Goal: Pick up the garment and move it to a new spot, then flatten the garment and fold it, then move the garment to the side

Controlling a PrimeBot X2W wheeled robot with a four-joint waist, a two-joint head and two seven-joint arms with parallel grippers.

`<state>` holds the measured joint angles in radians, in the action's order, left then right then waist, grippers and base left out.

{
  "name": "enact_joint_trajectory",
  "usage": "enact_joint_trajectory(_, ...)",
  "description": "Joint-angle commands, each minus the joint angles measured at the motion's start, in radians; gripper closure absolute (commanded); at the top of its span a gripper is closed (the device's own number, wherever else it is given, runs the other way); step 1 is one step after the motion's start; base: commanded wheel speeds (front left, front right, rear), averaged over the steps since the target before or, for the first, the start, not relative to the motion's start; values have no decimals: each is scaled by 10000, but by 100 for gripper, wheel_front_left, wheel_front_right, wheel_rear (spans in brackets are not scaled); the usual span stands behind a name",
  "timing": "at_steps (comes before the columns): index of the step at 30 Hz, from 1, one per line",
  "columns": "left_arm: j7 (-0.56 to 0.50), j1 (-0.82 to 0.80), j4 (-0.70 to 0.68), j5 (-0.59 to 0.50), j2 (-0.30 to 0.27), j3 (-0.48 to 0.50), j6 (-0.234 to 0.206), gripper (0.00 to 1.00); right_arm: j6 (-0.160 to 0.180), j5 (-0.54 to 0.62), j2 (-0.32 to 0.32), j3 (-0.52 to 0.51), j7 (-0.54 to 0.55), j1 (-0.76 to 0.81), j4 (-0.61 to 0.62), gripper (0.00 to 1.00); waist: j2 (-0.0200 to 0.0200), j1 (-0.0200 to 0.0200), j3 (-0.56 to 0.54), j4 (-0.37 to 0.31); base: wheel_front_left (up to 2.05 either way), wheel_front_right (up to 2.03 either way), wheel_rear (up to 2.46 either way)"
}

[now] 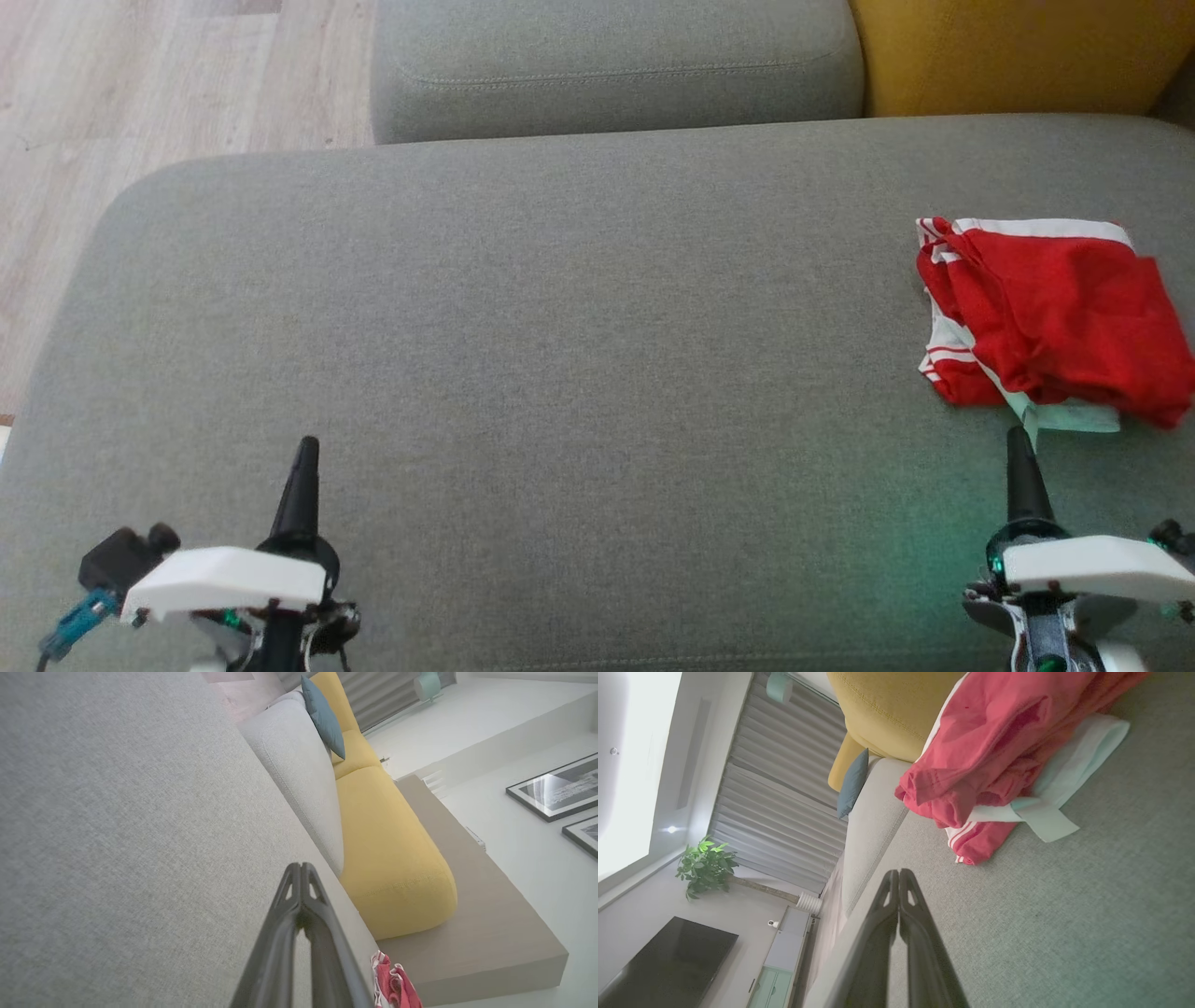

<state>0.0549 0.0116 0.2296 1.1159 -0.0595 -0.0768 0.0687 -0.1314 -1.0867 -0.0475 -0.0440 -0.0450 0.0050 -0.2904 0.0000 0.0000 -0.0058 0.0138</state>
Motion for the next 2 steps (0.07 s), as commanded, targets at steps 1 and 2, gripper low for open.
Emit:
enact_joint_trajectory(1,-49,-592,-279,274,-168,377,97,100,5,-285,-196,68,72,-609,387,100,0,0,2,-3,0,0,0)
enact_joint_trajectory(2,-77,-605,-270,384,-169,401,108,100,5,-399,-197,57,100,-620,389,100,0,0,4,-6,0,0,0)
